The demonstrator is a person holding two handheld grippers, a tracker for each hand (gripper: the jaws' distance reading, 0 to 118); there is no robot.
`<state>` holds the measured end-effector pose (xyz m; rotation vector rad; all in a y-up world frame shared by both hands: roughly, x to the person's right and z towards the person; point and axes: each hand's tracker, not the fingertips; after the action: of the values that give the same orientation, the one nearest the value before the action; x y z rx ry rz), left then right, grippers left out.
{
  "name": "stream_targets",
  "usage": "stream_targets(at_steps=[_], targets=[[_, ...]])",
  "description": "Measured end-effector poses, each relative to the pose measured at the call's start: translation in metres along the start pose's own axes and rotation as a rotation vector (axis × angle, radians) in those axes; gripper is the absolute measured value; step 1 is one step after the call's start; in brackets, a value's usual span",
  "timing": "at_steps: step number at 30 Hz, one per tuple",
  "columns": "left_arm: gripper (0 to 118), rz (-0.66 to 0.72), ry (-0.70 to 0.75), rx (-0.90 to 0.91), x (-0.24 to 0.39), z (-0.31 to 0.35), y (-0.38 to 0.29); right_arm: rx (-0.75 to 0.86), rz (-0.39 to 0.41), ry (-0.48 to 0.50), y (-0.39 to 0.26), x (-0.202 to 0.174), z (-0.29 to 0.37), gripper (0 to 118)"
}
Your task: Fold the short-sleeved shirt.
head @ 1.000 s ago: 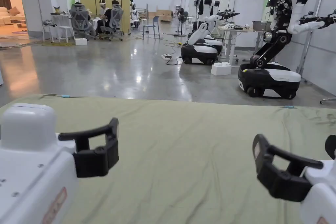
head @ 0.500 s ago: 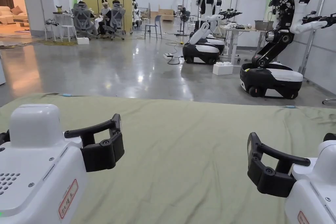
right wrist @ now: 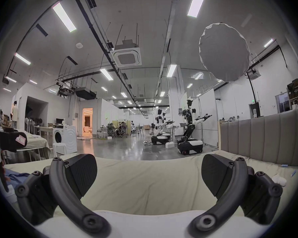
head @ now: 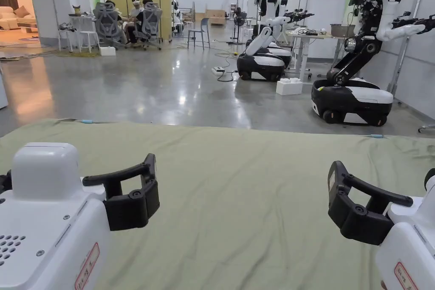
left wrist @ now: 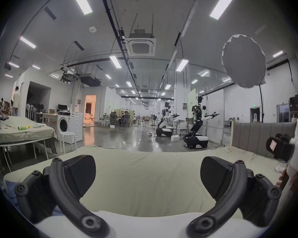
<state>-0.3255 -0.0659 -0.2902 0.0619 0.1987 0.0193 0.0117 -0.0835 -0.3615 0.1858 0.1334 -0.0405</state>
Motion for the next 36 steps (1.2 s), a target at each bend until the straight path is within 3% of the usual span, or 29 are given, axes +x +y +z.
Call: stream_targets(at_steps=[4,9,17,19,20,21,22,23,26,32,36], targets=[[118,0.042,-0.04,-0.051,0.0,0.0,-0.004,-0.008,-0.006,0.004,0.002,-0.001,0.0,118],[118,-0.042,0.003,-0.02,0.007,0.005,-0.009,-0.014,0.012,0.016,0.003,-0.002,0.0,118],[118,0.008,-0.028,-0.067,0.005,0.002,-0.005,-0.005,-0.01,0.011,0.005,0.001,0.004,118],[118,-0.004,-0.016,-0.103,0.006,0.0,-0.003,-0.045,0.021,0.016,0.006,0.001,0.006,118],[115,-0.005,-0.036,-0.126,0.005,0.0,-0.002,-0.069,0.046,0.035,0.007,0.001,0.008,111],[75,-0.001,-0.06,-0.136,0.004,0.0,-0.003,-0.052,0.057,0.049,0.006,0.001,0.012,67],[25,0.004,-0.064,-0.144,0.004,0.0,-0.003,-0.019,0.066,0.036,0.004,0.001,0.014,6],[0,0.008,-0.051,-0.171,0.006,-0.005,-0.003,-0.008,0.07,-0.024,0.002,0.0,0.012,3],[0,-0.067,-0.016,-0.218,0.012,-0.004,-0.01,-0.097,0.05,-0.026,0.008,0.011,0.007,3],[0,0.03,-0.065,-0.244,0.001,-0.004,-0.013,-0.073,0.07,-0.029,0.011,-0.007,0.012,3],[0,0.07,-0.067,-0.241,-0.027,0.012,-0.007,-0.089,0.008,0.07,0.005,-0.027,0.003,3]])
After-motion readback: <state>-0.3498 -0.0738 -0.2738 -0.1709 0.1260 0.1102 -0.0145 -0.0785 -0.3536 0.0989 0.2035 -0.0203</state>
